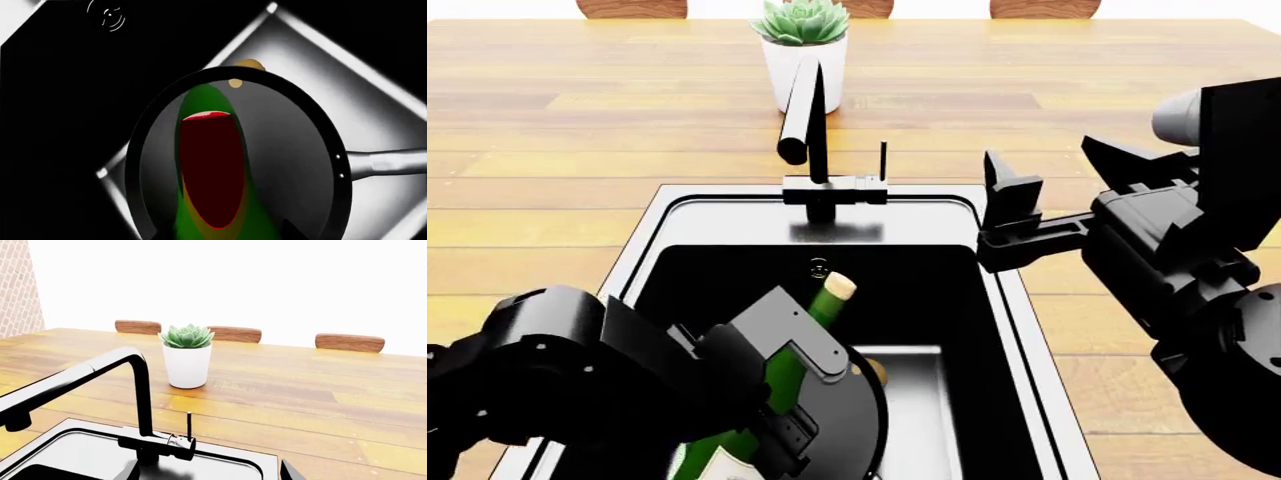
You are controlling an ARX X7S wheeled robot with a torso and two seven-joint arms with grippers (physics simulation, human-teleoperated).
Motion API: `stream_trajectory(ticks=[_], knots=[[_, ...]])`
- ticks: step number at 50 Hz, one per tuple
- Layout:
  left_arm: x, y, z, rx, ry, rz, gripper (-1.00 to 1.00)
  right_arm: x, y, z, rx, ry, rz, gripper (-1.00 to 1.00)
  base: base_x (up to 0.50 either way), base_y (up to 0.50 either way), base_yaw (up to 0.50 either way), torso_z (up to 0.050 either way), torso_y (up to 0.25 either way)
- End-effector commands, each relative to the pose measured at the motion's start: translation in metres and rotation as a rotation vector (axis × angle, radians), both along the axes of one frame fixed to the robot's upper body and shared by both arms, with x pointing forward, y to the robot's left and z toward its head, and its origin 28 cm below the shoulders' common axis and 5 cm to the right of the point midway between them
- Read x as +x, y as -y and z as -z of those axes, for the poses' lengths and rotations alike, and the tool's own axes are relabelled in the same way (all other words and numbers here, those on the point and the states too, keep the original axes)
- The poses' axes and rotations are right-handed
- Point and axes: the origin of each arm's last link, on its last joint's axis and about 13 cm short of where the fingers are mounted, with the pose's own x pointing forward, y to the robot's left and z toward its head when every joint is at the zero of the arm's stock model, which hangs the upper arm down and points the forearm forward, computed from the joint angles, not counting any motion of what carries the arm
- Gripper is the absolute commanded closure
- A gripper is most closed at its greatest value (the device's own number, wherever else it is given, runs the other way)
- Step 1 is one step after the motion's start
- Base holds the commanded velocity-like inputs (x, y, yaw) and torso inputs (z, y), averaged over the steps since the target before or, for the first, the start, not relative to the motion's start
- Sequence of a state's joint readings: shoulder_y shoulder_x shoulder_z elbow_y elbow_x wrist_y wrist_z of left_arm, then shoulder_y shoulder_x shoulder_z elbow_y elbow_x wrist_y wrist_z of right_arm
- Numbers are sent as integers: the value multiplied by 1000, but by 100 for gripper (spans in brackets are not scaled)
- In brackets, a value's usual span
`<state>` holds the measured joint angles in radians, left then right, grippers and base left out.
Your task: Pick the pan and bottle and place them in the sink. Then turn on the water.
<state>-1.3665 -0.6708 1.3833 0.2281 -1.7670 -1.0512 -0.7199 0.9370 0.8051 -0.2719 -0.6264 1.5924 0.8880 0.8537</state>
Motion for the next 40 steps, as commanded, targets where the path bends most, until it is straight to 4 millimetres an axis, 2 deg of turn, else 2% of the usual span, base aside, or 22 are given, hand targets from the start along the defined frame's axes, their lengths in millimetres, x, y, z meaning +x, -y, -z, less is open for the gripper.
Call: stream_trajectory(ticks=[1,40], knots=[[6,3,7,-1,6,-8,100,-1,-1,0,-4,4,-2,-100,0,0,0,0,0],[12,15,46,-10,-76,7,100,0,0,4,3,-2,6,-100,0,0,0,0,0]])
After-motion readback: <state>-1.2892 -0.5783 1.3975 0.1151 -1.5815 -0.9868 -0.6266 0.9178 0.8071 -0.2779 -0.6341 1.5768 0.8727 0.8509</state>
